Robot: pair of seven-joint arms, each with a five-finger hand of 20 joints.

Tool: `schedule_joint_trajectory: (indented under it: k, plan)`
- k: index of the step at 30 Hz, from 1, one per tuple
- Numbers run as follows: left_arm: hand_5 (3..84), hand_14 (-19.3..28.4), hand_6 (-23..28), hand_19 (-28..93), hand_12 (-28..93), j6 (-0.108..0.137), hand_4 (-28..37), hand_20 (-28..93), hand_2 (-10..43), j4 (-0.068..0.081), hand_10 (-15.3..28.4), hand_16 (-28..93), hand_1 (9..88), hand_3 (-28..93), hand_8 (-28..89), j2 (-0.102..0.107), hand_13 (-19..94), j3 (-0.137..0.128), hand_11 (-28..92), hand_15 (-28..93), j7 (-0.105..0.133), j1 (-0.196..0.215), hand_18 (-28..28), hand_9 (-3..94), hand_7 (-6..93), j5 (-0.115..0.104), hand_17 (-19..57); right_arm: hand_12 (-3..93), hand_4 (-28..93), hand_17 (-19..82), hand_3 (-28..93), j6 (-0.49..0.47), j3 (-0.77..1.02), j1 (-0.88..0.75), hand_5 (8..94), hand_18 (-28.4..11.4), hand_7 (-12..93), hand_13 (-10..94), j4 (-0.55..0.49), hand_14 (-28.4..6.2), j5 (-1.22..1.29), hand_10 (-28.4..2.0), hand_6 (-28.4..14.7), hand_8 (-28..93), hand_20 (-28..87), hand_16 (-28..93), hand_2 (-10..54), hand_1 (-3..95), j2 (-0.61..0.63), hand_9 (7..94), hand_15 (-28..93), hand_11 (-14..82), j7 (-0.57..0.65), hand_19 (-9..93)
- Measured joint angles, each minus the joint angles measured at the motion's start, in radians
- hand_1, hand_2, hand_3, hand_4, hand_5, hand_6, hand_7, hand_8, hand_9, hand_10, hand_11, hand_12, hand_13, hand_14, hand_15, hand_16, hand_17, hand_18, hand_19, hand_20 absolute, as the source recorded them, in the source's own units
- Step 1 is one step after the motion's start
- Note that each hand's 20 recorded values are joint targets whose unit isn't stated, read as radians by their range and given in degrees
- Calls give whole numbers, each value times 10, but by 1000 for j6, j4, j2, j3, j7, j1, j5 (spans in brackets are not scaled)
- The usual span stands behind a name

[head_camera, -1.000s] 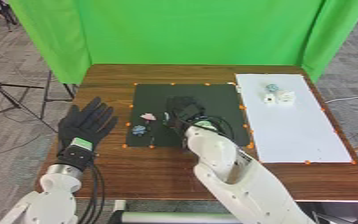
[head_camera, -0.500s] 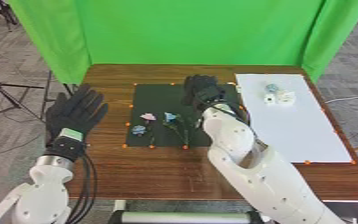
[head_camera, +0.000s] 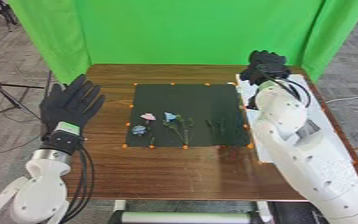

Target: Arrange flowers

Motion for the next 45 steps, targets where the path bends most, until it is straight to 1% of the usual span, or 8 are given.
schedule_joint_trajectory:
  k: [8,15,21,27,33,35,42,45]
  plan:
    - [441,157,62,420,118,1,-283,124,172,-8,139,-73,270,720,-112,-5,292,-20,246,462,-1,28,153,417,205,-1,-42,136,-283,199,814,-80,63,-16,478,-240,125,305,63,-192,34,-200,-97,-105,222,82,-95,415,59,408,330,112,58,679]
    - [442,157,62,420,118,3,-283,124,174,-11,140,-72,269,719,-112,-5,292,-13,245,462,3,35,154,418,205,-3,-43,134,-283,226,818,-113,73,-33,499,-232,143,366,80,-169,59,-173,-79,-112,230,84,-95,432,68,455,346,129,55,715]
    - [442,158,62,419,120,3,-283,124,174,-9,141,-72,269,721,-112,-10,292,-1,247,462,-3,28,154,418,204,-3,-43,128,-283,232,814,-140,64,-41,499,-231,143,374,100,-166,72,-169,-77,-116,227,85,-95,439,55,454,342,125,13,718]
    - [441,158,61,419,119,1,-283,124,175,2,140,-72,270,720,-112,-14,292,17,246,462,-25,1,154,419,207,0,-43,128,-283,233,817,-174,55,-43,497,-230,145,374,127,-165,93,-170,-77,-116,223,84,-95,438,33,452,342,123,12,721]
    - [442,158,62,419,120,-6,-283,124,174,6,140,-72,270,720,-112,-34,292,11,247,461,-78,0,153,419,205,20,-42,128,-283,236,819,-164,77,-97,496,-228,147,373,93,-166,98,-173,-78,-116,219,84,-95,432,33,450,348,122,14,725]
    - [441,158,62,419,120,-10,-283,124,175,6,140,-72,270,720,-112,-39,292,9,247,462,-83,7,153,419,205,26,-42,128,-283,236,820,-154,82,-125,495,-228,148,373,72,-166,95,-173,-77,-116,218,83,-95,431,38,449,348,122,13,726]
    - [441,158,63,419,120,-14,-283,124,174,-2,140,-72,269,720,-111,-33,291,10,248,463,-41,35,153,418,205,21,-42,128,-283,236,823,-131,46,-138,491,-228,150,364,73,-169,91,-177,-77,-117,214,81,-95,429,48,441,350,122,4,729]
    - [442,159,64,420,120,-4,-283,124,174,-13,140,-73,268,721,-111,-11,290,32,248,462,-2,26,153,416,204,8,-42,128,-283,235,822,-130,39,-117,491,-230,151,363,70,-173,95,-181,-77,-118,213,82,-95,422,47,440,353,120,13,730]
